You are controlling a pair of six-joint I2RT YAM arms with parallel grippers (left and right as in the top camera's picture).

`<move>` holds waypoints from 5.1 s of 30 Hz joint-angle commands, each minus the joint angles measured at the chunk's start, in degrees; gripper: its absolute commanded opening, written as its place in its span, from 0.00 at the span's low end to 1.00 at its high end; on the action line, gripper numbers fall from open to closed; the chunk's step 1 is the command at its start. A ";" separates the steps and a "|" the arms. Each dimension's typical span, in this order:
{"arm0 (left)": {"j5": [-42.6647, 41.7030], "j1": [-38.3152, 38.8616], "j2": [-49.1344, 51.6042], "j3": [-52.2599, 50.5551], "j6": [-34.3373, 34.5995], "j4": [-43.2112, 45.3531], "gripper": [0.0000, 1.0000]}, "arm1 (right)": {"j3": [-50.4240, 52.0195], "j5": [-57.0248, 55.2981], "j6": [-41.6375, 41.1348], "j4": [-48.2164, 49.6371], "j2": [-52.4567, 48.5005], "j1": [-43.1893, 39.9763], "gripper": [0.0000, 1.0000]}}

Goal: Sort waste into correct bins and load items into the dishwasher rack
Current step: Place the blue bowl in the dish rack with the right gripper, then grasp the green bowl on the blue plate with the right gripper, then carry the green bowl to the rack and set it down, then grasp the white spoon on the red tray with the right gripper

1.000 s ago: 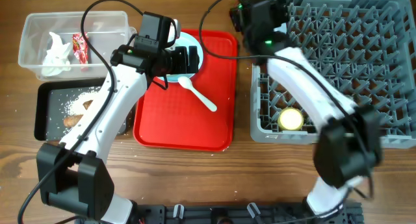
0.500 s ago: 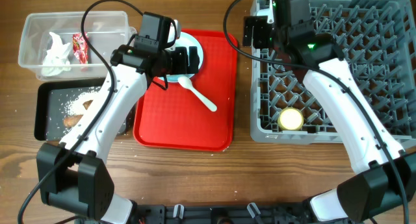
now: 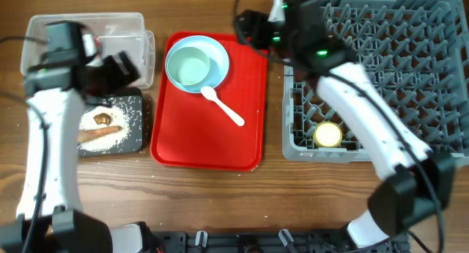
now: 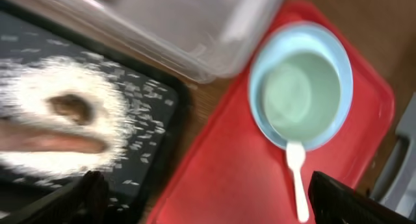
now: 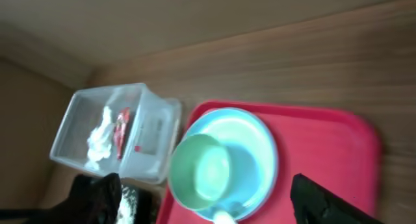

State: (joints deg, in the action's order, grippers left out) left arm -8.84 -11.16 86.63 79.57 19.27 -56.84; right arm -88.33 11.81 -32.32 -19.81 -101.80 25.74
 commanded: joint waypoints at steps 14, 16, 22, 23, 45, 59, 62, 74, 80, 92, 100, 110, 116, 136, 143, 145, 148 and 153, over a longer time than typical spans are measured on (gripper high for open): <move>-0.28 -4.72 -2.73 0.33 0.94 0.63 1.00 | -0.15 1.18 -3.85 14.67 -20.52 5.05 0.59; -0.26 -4.72 -2.73 0.33 0.94 0.63 1.00 | -0.15 1.16 -3.87 15.56 -21.66 5.75 0.58; -0.28 -4.72 -2.73 0.33 0.94 0.63 1.00 | -0.15 -5.33 -5.40 15.93 -24.76 8.96 0.51; -0.28 -4.72 -2.73 0.33 0.94 0.63 1.00 | -0.15 -6.01 -5.35 16.17 -25.35 9.46 0.51; -0.26 -4.72 -2.73 0.33 0.94 0.63 1.00 | -0.70 -12.48 0.22 16.13 -23.63 10.03 0.04; -0.28 -4.72 -2.73 0.33 0.94 0.63 1.00 | -0.68 -63.89 5.09 -18.80 12.87 -1.95 0.04; -0.28 -4.72 -2.73 0.33 0.94 0.63 1.00 | 0.04 -72.61 5.42 -25.55 12.59 -3.32 0.04; -0.28 -4.72 -2.73 0.33 0.94 0.63 1.00 | 3.23 -85.50 34.34 -21.42 -4.83 -2.69 0.04; -0.28 -4.72 -2.73 0.33 0.94 0.63 1.00 | 3.23 -83.80 41.66 -16.83 -8.76 -1.62 0.04; -0.28 -4.72 -2.73 0.33 0.94 0.63 1.00 | 3.34 -73.40 44.19 -21.59 -9.14 0.72 0.04; -0.28 -4.72 -2.73 0.33 0.94 0.63 1.00 | 3.34 -70.34 44.39 -23.93 -9.11 6.29 0.64; -0.28 -4.72 -2.73 0.33 0.94 0.63 1.00 | 3.04 -68.70 43.19 -22.53 -8.94 9.81 1.00; -0.28 -4.72 -2.73 0.33 0.94 0.63 1.00 | -2.34 -45.68 36.83 -19.87 -3.13 9.70 1.00; -0.28 -4.72 -2.73 0.33 0.94 0.63 1.00 | -0.15 7.37 36.68 -14.40 -18.75 9.60 0.68; -0.28 -4.72 -2.73 0.33 0.94 0.63 1.00 | -0.13 5.84 36.61 -14.69 -21.53 9.68 0.63; -0.28 -4.72 -2.73 0.33 0.94 0.63 1.00 | -0.13 7.91 36.63 -14.01 -22.43 9.66 0.63; -0.28 -4.72 -2.73 0.33 0.94 0.63 1.00 | -0.13 8.46 36.00 -12.76 -23.71 9.66 0.59; -0.28 -4.72 -2.73 0.33 0.94 0.63 1.00 | -0.13 8.39 33.29 -11.17 -25.03 9.66 0.44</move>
State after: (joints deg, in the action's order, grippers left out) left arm -8.82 -15.77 84.42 79.57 19.68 -56.38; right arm -88.53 18.87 3.46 -31.62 -125.27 35.38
